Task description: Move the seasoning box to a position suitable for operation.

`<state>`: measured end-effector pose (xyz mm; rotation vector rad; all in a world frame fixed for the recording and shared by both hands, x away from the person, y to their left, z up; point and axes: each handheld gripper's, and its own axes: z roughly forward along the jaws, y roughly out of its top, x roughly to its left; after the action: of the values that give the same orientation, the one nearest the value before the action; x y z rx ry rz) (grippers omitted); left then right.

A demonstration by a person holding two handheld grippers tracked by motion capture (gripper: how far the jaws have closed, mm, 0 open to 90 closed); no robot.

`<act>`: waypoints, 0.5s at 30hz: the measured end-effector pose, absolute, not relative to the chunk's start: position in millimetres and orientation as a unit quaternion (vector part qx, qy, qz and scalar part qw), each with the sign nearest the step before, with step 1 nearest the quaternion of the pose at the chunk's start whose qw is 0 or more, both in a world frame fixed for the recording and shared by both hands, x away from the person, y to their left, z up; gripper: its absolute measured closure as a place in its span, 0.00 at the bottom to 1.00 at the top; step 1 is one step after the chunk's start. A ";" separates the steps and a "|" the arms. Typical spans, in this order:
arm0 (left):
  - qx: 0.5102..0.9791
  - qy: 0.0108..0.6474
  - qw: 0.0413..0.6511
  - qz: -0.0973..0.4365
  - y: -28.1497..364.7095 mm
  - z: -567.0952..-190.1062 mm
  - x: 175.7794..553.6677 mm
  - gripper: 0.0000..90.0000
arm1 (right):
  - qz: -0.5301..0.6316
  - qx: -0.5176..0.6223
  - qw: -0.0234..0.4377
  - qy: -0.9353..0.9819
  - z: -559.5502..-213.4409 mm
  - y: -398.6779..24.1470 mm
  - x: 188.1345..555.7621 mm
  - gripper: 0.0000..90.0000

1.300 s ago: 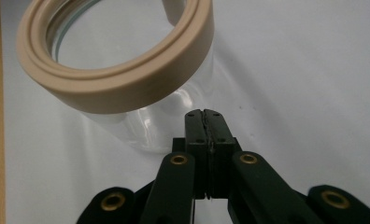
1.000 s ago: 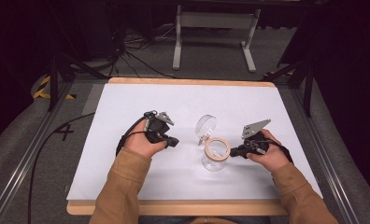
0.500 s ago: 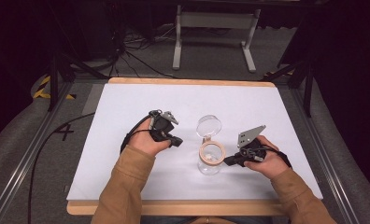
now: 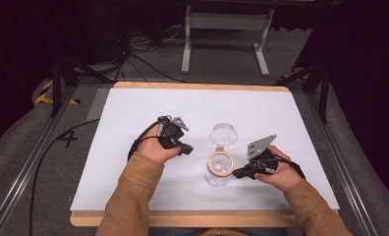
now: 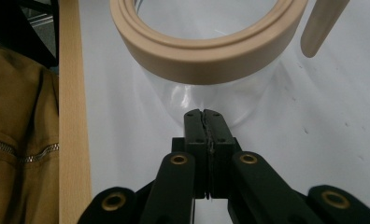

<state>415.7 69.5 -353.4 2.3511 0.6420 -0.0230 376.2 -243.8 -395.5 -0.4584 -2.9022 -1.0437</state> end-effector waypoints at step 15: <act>0.875 0.264 0.406 0.005 64.8 -355.0 423.0 0.99 | -0.385 -0.191 -0.019 -0.903 -368.7 -270.0 372.5 1.00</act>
<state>423.0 64.8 -355.0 2.2075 0.6657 0.0122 372.5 -270.0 -368.7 -0.6077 -2.8706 -1.2231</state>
